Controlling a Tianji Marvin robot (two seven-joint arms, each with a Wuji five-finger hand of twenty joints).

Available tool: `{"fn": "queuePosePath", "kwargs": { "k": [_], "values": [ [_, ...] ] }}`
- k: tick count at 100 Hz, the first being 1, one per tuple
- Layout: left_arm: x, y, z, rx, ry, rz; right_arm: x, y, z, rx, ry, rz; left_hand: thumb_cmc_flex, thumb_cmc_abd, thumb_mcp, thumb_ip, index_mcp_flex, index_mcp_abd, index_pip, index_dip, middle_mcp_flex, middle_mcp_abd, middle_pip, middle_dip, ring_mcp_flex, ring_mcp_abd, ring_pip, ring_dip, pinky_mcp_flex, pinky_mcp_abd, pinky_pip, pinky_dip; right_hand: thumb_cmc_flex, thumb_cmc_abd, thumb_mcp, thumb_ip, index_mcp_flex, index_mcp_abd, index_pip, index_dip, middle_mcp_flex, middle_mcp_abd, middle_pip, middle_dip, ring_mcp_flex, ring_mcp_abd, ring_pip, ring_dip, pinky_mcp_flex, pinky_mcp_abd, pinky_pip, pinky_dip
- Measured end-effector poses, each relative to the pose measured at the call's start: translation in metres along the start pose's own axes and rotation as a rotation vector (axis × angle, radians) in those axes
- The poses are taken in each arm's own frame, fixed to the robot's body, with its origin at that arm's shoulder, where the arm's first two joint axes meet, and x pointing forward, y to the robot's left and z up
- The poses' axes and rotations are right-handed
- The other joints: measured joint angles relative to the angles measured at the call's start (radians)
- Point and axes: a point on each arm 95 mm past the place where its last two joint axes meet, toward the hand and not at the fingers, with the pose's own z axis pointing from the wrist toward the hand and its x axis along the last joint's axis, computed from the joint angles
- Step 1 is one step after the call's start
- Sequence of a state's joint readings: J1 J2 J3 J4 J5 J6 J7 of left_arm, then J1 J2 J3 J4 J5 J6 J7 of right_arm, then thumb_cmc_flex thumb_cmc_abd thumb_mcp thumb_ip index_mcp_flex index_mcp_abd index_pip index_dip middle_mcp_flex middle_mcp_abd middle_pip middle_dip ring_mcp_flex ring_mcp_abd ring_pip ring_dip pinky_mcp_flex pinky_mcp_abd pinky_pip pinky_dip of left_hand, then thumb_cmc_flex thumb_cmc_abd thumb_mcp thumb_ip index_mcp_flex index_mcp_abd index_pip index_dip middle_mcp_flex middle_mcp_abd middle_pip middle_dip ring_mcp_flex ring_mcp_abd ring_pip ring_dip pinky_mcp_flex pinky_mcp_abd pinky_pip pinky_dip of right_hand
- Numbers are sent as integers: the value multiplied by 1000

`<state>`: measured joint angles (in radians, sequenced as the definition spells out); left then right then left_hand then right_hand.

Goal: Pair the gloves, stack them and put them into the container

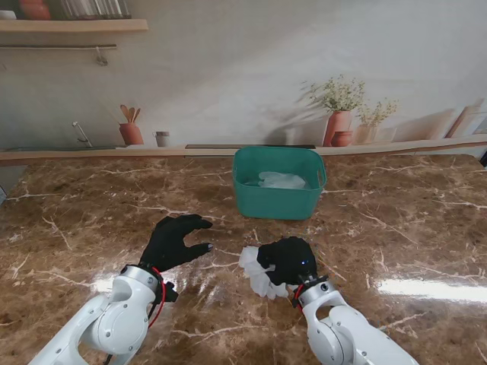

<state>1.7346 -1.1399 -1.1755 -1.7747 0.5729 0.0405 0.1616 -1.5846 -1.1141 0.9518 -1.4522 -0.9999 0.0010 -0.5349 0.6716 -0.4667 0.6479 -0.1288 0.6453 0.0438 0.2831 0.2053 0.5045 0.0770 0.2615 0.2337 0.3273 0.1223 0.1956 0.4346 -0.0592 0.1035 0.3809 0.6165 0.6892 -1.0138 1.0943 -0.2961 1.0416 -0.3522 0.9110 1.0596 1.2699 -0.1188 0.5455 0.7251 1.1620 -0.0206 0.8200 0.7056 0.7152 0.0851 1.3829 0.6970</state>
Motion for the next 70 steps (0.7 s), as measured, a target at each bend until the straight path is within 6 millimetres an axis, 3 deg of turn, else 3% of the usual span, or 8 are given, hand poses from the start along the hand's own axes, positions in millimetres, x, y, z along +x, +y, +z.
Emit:
{"fn": "queuePosePath", "kwargs": {
  "k": [7, 13, 17, 25, 35, 49, 60, 70],
  "values": [
    [0, 1, 0, -2, 1, 0, 0, -7, -3, 62, 15, 8, 0, 0, -1, 0, 0, 0, 0, 0, 0, 0, 0, 0, 0, 0, 0, 0, 0, 0, -7, 0, -33, -2, 7, 0, -28, 0, -3, -70, -28, 0, -10, 1, -42, -4, -51, 0, -28, 2, -4, 1],
    [0, 1, 0, -3, 1, 0, -2, -11, -7, 131, 16, 14, 0, 0, -16, 0, 0, 0, 0, 0, 0, 0, 0, 0, 0, 0, 0, 0, 0, 0, -8, 0, -138, -2, 7, -19, -105, 53, -87, -304, -85, 2, -54, -27, -78, -2, -134, -42, -76, 14, -41, 14],
    [0, 1, 0, -4, 1, 1, -4, -12, -9, 168, 16, 20, 0, 0, -16, 0, 0, 0, 0, 0, 0, 0, 0, 0, 0, 0, 0, 0, 0, 0, -8, 0, -207, 14, 8, -10, -108, 104, -180, -375, -102, 11, -79, -85, -112, 7, -189, -64, -96, 19, -67, 22],
    [0, 1, 0, -4, 1, 2, -6, -5, -16, 218, 40, 27, 0, 0, -16, 0, 0, 0, -1, 0, 0, -1, 0, 0, 0, 0, 0, 0, 0, 0, -8, 0, -307, 59, 5, 79, -107, 149, -343, -405, -138, 22, -117, -152, -147, 24, -263, -99, -137, 26, -117, 28],
    [0, 1, 0, -2, 1, 4, -6, 9, -21, 227, 73, 26, 0, 0, -15, 0, 0, 0, -1, 0, 0, -5, 0, 0, 0, 0, 0, 0, 0, 0, -8, 0, -405, 141, -34, 79, -120, 168, -420, -440, -165, 25, -163, -182, -176, 32, -322, -112, -165, 28, -156, 38],
    [0, 0, 0, 2, 2, 6, -3, 30, -23, 155, 106, 46, 0, 0, -15, 0, 0, 0, -2, 0, 0, -8, 0, 0, 0, 0, 0, 0, 0, 0, -8, 1, -397, 348, -126, 143, -130, 179, -427, -473, -179, 27, -169, -187, -181, 33, -335, -112, -164, 27, -194, 38],
    [0, 0, 0, 3, 3, 5, -1, 40, -16, 97, 131, 33, 0, 0, -15, 0, 0, 0, -2, 0, 0, -8, 0, 0, 0, -1, 0, 0, 0, 0, -9, 1, -225, 289, 46, 113, -192, 162, -251, -646, -181, 26, -175, -158, -181, 4, -349, -139, -153, 14, -269, -34],
    [-1, -1, -2, 6, 4, 8, 2, 47, 1, 85, 198, -59, 0, 0, -15, 0, 0, 0, -2, 0, 0, -8, 0, 0, 0, -1, 0, 0, 0, 0, -9, 11, -73, 249, 128, 93, -191, 153, -303, -640, -174, 14, -214, -137, -180, -16, -403, -154, -143, -13, -334, -89]
  ]
}}
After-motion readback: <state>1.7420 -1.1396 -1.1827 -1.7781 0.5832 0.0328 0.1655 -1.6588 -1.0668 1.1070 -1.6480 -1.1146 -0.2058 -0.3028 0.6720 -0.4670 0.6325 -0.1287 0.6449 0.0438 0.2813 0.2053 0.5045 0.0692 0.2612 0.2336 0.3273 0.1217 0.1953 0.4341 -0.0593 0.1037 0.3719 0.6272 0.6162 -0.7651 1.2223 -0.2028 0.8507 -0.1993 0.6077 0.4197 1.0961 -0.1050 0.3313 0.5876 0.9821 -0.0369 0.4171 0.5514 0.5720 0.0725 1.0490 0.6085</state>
